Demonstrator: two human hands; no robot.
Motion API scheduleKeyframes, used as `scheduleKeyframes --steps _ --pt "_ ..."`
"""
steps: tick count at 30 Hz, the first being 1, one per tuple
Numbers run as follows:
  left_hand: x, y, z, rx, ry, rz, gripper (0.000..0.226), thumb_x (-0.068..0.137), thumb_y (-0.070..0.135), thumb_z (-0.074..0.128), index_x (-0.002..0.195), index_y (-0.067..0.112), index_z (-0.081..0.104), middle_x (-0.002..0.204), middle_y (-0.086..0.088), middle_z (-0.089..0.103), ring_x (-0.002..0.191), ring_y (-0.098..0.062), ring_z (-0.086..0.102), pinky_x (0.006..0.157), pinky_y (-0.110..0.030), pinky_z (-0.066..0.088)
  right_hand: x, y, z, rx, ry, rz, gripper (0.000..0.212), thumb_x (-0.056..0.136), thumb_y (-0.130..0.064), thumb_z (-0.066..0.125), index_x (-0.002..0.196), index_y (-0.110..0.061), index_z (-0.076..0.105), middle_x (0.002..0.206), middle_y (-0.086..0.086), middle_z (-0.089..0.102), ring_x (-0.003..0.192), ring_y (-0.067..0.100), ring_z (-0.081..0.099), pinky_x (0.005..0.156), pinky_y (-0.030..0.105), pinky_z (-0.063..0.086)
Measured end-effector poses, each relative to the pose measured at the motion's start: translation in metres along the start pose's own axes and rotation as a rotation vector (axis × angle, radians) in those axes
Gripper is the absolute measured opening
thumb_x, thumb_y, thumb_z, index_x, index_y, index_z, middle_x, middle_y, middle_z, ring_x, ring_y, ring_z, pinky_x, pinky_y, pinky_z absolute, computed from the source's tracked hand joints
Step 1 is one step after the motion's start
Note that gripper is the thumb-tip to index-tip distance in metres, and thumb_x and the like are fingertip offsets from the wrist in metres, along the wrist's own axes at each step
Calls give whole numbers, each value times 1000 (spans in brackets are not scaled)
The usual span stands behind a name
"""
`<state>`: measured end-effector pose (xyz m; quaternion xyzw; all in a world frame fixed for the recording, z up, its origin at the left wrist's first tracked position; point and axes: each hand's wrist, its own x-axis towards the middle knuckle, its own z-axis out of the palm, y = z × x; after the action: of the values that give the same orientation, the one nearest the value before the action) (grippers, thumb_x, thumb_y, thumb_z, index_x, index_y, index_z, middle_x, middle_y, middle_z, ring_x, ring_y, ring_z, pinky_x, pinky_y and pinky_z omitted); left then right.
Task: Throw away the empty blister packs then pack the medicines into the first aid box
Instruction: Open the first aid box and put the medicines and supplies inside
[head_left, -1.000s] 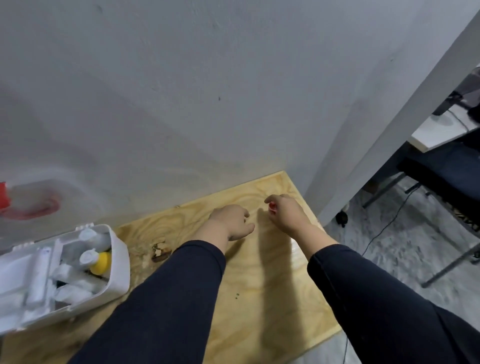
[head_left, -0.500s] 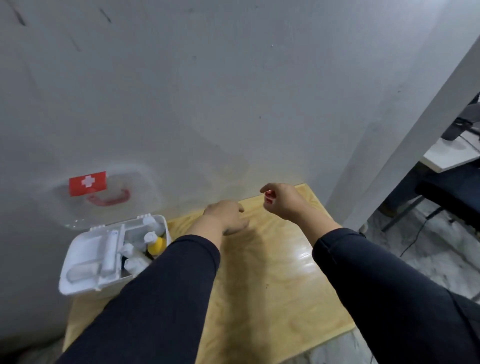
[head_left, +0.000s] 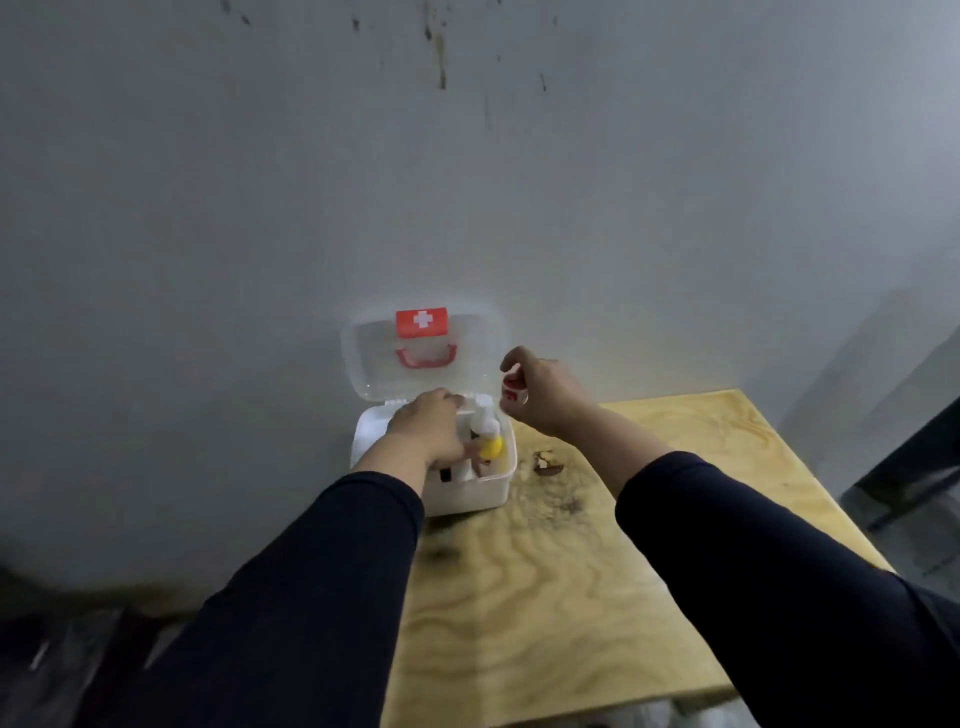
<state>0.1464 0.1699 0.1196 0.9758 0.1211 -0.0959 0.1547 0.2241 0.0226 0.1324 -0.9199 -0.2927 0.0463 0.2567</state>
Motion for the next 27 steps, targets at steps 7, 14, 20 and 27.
scheduleKeyframes --steps 7,14,20,27 --pt "-23 -86 23 -8 56 -104 110 76 71 57 154 14 6 163 -4 5 150 -23 7 121 -41 14 20 -60 59 42 -58 -68 35 81 -17 66 112 -11 50 110 12 67 99 29 63 83 36 53" --pt "-26 -121 45 -322 124 -143 95 44 67 74 127 41 37 119 9 55 107 -18 57 88 -42 53 46 -96 115 73 -120 -59 28 82 -14 64 107 -14 53 107 12 68 97 29 63 80 33 50" --pt "-26 -130 58 -336 67 -153 113 49 78 62 146 41 17 150 4 37 134 -22 43 107 -46 41 61 -106 143 53 -138 2 27 84 -12 63 109 -13 53 107 14 67 96 31 61 76 32 47" --pt "-24 -133 54 -339 70 -124 112 55 76 65 146 34 15 149 4 39 132 -25 44 105 -45 41 65 -104 133 199 -74 87 34 77 -10 71 106 -14 55 98 8 67 91 26 64 75 30 51"
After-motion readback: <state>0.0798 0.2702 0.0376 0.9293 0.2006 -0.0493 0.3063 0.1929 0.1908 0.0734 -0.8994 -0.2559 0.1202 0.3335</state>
